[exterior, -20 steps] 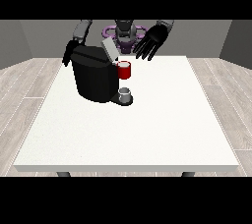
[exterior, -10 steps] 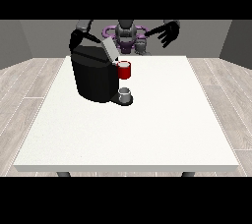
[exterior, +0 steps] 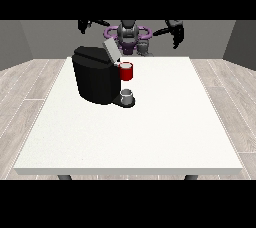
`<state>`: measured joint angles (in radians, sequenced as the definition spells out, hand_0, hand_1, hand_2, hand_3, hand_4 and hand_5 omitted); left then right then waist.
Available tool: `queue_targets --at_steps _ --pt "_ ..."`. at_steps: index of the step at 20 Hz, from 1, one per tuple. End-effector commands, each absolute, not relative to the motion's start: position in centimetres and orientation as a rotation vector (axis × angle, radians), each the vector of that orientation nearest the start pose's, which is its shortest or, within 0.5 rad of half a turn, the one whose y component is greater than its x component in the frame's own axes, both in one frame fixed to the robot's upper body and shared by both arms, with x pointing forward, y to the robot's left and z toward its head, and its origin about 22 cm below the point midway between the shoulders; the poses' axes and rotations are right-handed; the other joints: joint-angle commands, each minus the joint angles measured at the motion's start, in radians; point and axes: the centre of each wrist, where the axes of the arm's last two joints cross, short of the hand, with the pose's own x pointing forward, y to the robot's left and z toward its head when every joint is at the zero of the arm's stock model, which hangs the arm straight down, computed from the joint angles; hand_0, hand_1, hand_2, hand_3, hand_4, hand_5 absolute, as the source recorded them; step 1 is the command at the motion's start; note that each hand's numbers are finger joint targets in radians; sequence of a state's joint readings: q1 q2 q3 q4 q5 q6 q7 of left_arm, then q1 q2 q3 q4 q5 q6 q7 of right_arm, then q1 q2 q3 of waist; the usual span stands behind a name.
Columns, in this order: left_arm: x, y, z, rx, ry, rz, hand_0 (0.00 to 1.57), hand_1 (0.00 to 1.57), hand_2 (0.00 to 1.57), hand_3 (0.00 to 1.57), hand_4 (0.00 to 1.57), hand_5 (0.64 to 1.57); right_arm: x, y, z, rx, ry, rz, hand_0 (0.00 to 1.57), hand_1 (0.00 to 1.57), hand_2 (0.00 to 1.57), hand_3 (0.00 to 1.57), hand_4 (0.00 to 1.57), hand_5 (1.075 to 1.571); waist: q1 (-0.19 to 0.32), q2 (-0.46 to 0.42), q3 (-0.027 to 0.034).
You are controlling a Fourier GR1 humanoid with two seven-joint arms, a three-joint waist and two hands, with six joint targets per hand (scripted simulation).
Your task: Insert the coffee pod into the coffee machine and close the lid
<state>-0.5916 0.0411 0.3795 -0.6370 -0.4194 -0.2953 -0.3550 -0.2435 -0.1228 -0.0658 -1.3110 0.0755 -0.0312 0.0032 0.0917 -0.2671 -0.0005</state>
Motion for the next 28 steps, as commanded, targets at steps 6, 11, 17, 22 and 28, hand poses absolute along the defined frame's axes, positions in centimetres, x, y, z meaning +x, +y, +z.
queue_targets --at_steps 6,11,17,22,28 --pt "35.1 22.4 -3.9 -0.211 -1.494 -0.358 0.0 0.0 0.0 0.0 0.43 1.571 33.0 -27.0 2.8 -0.247 -1.558 0.06 0.0 0.0 0.0 0.0 0.0 1.571 0.121 0.058 0.001" --pt "34.1 21.3 -3.7 -0.214 -1.526 -0.365 0.0 0.0 0.0 0.0 0.4 1.571 34.6 -28.9 3.6 -0.144 -1.497 0.01 0.0 0.0 0.0 0.0 0.0 1.571 0.137 0.081 0.001" --pt "32.8 22.1 -2.6 -0.147 -1.546 -0.343 0.0 0.0 0.0 0.0 0.36 1.571 36.1 -29.1 5.2 -0.101 -1.457 -0.029 0.0 0.0 0.0 0.0 0.18 1.571 0.126 0.121 0.0007" --pt "32.6 21.7 -0.3 -0.139 -1.586 -0.331 0.0 0.0 0.0 0.0 0.32 1.571 37.4 -28.0 6.0 -0.112 -1.49 0.039 0.0 0.0 0.0 0.0 0.0 1.571 0.122 0.181 0.0008" --pt "30.6 23.6 -0.5 -0.139 -1.682 -0.308 0.0 0.0 0.0 0.0 0.35 1.571 37.8 -26.2 5.3 -0.048 -1.535 0.089 0.0 0.0 0.0 0.0 0.0 1.571 0.107 0.251 0.0005"
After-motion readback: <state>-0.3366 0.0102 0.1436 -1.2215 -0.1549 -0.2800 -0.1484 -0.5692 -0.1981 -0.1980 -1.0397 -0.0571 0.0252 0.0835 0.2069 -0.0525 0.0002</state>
